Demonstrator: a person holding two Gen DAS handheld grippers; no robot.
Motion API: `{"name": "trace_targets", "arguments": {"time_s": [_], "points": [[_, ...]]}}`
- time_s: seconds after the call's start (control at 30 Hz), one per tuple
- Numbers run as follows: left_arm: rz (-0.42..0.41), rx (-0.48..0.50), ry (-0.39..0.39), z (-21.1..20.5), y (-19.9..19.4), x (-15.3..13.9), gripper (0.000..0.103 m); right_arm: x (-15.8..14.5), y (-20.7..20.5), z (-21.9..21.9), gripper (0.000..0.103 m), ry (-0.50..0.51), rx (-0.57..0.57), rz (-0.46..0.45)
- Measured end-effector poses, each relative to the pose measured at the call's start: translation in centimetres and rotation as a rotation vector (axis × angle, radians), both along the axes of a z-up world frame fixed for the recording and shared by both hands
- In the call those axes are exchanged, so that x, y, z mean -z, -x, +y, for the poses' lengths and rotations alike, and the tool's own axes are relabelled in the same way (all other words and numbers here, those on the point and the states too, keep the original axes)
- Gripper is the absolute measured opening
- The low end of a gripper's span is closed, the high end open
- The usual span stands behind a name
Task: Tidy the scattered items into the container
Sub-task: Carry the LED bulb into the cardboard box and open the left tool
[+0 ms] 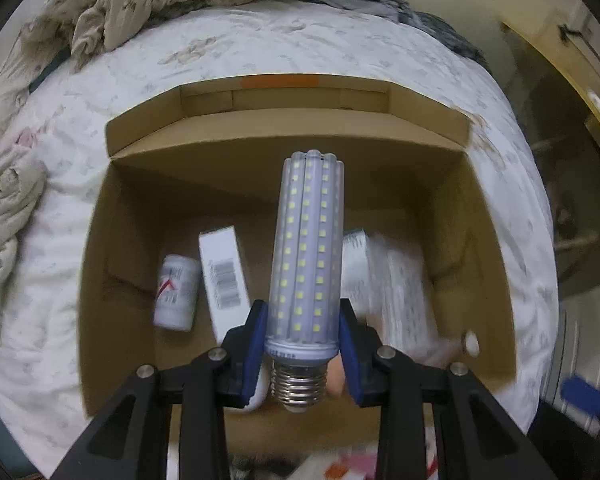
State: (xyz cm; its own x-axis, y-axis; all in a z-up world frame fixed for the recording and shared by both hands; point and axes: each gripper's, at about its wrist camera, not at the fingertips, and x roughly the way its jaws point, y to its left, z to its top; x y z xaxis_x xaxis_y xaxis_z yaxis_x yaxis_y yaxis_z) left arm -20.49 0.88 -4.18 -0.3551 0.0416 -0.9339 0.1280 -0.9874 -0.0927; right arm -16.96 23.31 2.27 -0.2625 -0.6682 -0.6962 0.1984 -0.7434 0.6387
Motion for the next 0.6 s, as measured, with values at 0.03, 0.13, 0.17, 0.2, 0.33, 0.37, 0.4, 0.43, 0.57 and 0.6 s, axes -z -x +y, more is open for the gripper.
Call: {"name": "trace_targets", "arguments": {"time_s": [0.03, 0.13, 0.17, 0.2, 0.33, 0.37, 0.4, 0.43, 0.57, 0.6], "points": [[-0.016, -0.01, -0.009, 0.0, 0.3, 0.5, 0.034, -0.1, 0.2, 0.2, 0.087, 0.008, 0.006, -0.001], [-0.056, -0.018, -0.007, 0.4, 1.0, 2.0, 0.034, -0.3, 0.6, 0.4, 0.087, 0.025, 0.017, -0.01], [-0.066, -0.017, 0.001, 0.7, 1.2, 2.4, 0.034, -0.3, 0.6, 0.4, 0.087, 0.029, 0.016, -0.013], [-0.074, -0.016, 0.006, 0.8, 1.3, 2.8, 0.034, -0.2, 0.6, 0.3, 0.087, 0.031, 0.013, -0.016], [-0.101, -0.029, 0.031, 0.6, 1.4, 4.1, 0.034, 0.0, 0.5, -0.2, 0.087, 0.023, -0.007, -0.022], [-0.11, -0.028, 0.038, 0.6, 1.4, 4.3, 0.034, 0.0, 0.5, -0.3, 0.087, 0.021, -0.012, -0.024], [-0.12, -0.026, 0.045, 0.6, 1.4, 4.6, 0.034, 0.1, 0.4, -0.4, 0.087, 0.019, -0.016, -0.026], [-0.127, -0.023, 0.054, 0.6, 1.3, 4.7, 0.034, 0.2, 0.4, -0.4, 0.087, 0.017, -0.019, -0.027], [-0.12, -0.021, 0.095, 0.7, 0.9, 4.2, 0.065, 0.3, 0.5, -0.3, 0.087, 0.009, -0.014, -0.025], [-0.112, -0.022, 0.098, 0.7, 0.8, 3.9, 0.069, 0.3, 0.6, -0.2, 0.087, 0.007, -0.013, -0.024]]}}
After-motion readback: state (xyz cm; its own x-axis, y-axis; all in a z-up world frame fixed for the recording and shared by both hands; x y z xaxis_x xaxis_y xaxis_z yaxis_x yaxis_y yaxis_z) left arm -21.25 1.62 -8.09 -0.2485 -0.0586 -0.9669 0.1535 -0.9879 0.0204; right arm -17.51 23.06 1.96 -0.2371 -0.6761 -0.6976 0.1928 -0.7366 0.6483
